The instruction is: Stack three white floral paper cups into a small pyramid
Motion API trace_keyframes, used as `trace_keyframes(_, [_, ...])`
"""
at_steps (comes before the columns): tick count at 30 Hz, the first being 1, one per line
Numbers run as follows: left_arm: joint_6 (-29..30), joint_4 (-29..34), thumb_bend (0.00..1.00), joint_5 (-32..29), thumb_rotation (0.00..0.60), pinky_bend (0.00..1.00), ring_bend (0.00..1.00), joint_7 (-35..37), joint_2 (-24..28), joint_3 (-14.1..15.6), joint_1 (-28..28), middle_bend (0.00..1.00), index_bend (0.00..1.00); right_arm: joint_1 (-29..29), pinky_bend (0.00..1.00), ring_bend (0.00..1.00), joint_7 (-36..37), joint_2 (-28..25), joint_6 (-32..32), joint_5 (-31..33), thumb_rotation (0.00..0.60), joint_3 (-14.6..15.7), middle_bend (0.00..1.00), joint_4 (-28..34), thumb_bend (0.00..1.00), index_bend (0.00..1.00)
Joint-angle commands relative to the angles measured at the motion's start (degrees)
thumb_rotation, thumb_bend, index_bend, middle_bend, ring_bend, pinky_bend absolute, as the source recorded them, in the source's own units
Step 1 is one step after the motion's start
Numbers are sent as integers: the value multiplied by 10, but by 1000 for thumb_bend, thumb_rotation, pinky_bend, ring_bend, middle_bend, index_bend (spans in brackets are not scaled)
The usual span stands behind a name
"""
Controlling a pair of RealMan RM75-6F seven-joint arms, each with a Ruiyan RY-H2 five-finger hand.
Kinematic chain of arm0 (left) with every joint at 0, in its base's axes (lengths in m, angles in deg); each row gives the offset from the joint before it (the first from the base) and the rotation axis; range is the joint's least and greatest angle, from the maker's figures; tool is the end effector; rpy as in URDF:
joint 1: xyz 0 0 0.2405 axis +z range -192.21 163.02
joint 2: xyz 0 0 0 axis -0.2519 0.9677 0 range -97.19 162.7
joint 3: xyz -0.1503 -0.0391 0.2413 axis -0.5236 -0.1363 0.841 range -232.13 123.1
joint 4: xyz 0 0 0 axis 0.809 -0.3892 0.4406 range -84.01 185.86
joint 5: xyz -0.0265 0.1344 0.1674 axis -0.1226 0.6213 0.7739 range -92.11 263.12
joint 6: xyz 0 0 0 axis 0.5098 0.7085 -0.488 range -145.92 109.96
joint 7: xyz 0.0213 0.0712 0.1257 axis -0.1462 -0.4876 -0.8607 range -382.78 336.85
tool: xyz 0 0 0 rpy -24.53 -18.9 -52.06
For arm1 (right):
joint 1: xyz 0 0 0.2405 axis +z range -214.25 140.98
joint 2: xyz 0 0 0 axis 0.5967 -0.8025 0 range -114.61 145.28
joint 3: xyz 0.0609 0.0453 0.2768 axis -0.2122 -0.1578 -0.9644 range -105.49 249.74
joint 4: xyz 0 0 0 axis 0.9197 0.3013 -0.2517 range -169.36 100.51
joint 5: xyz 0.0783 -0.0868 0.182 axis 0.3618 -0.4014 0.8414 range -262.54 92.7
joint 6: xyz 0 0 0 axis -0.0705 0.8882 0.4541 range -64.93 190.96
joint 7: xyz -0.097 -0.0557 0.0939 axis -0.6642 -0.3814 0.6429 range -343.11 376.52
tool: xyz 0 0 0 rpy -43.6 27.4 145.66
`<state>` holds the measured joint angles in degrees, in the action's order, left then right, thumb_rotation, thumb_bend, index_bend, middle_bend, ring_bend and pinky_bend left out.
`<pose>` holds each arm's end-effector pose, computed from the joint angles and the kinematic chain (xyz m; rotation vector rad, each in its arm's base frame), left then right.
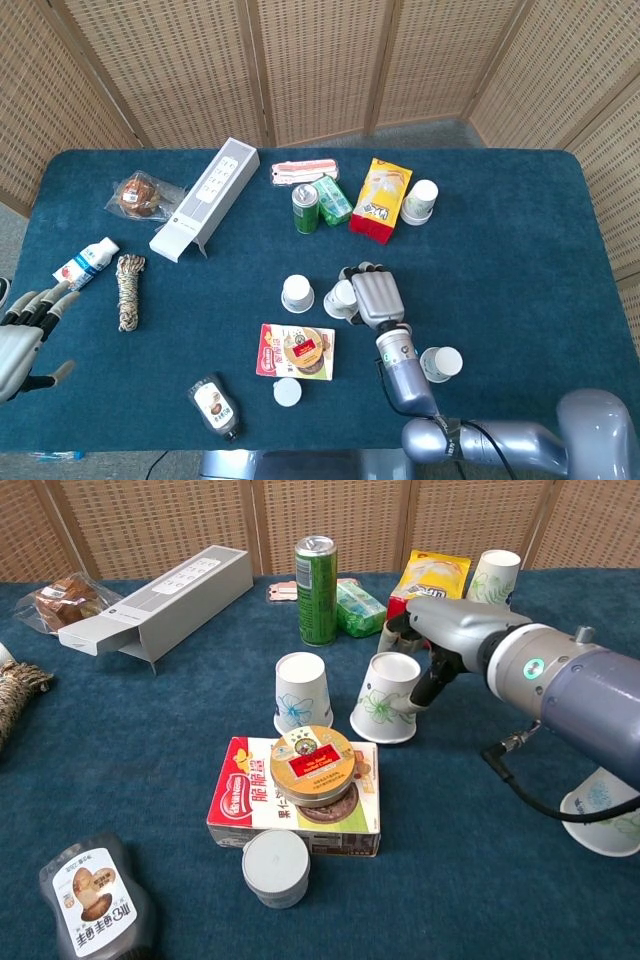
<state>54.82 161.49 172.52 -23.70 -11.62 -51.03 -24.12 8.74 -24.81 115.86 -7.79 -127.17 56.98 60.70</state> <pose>-0.2980 0.1759 0.2080 -1.6135 -1.0499 -0.7127 -0.1072 -0.3373 -0.0609 1.6763 -1.1085 0.8800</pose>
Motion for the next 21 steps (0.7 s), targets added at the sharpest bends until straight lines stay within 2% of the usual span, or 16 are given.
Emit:
trace_keyframes(1, [-1, 0, 332, 1, 600, 0, 0, 0, 0, 0, 0, 0, 46, 4, 282, 227, -7, 6, -4, -2, 600, 0, 446, -3, 360, 333])
trace_keyframes(13, [-4, -4, 331, 2, 600, 0, 0, 14, 4, -1, -1, 0, 47, 10, 282, 227, -18, 33, -12, -5, 600, 3, 438, -18, 352, 326])
trace_keyframes(17, [-3, -6, 332, 4, 600, 0, 0, 18, 5, -1, -1, 0, 46, 8, 281, 226, -14, 32, -9, -9, 600, 5, 403, -19, 273, 259])
trace_keyframes(21, [-5, -7, 331, 4, 600, 0, 0, 19, 5, -1, -1, 0, 46, 6, 282, 226, -12, 31, -12, -14, 600, 3, 392, -17, 265, 222])
